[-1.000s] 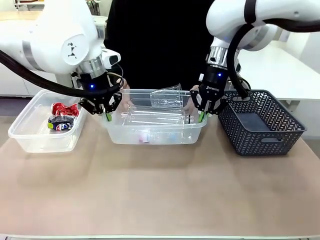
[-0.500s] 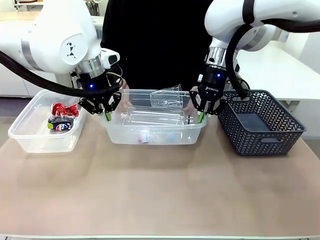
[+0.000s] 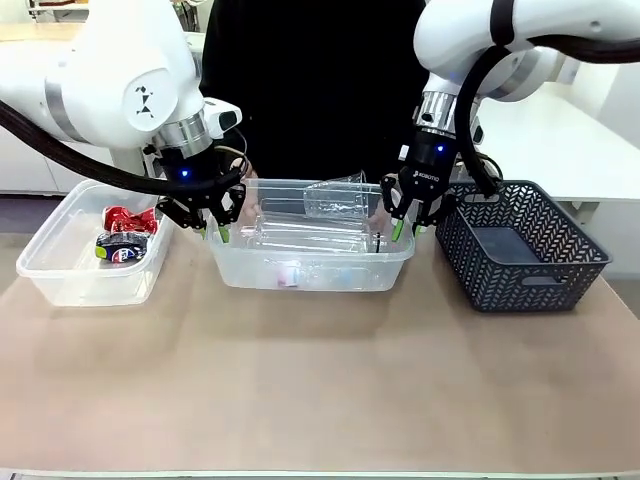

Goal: Sort the waste into each basket.
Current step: Release the Organizing box you were holding.

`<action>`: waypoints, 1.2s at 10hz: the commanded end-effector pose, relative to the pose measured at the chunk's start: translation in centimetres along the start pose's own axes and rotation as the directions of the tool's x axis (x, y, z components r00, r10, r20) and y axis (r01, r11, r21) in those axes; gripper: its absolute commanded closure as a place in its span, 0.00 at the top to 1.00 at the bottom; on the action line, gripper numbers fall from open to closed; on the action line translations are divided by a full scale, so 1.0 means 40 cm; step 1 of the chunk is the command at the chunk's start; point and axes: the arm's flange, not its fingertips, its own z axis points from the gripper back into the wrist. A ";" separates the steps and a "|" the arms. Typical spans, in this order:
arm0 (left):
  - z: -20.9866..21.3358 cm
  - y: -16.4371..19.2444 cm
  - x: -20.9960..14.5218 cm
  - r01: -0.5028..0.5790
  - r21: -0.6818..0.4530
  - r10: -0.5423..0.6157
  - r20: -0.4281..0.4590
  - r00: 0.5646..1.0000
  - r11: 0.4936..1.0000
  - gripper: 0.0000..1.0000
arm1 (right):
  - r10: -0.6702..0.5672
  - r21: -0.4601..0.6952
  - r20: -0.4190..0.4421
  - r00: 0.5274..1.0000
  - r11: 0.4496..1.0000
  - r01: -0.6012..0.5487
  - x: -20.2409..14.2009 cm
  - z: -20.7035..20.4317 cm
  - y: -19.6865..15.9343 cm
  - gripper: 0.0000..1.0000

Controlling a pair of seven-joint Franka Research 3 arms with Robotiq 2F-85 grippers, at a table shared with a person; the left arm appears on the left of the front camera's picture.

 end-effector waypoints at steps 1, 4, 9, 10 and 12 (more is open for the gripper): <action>0.012 -0.003 0.000 0.012 -0.001 -0.012 0.003 1.000 1.000 1.00 | 0.017 0.049 0.097 0.995 0.999 -0.022 -0.034 -0.005 -0.027 1.00; 0.041 0.004 -0.024 0.016 -0.028 -0.015 0.043 0.999 0.999 0.98 | 0.064 0.142 0.273 0.960 0.984 -0.106 -0.051 0.009 -0.034 0.96; 0.078 0.039 -0.060 0.026 -0.188 0.043 0.353 0.934 0.982 1.00 | 0.153 0.172 0.599 0.786 0.934 -0.313 -0.088 0.026 -0.070 1.00; 0.064 0.041 -0.047 -0.029 -0.126 0.067 0.314 0.947 0.992 1.00 | 0.150 0.181 0.623 0.768 0.927 -0.328 -0.094 0.030 -0.072 1.00; 0.110 0.012 -0.040 0.004 -0.175 0.052 0.311 0.949 0.985 1.00 | 0.115 0.135 0.557 0.822 0.965 -0.226 -0.062 0.059 -0.048 1.00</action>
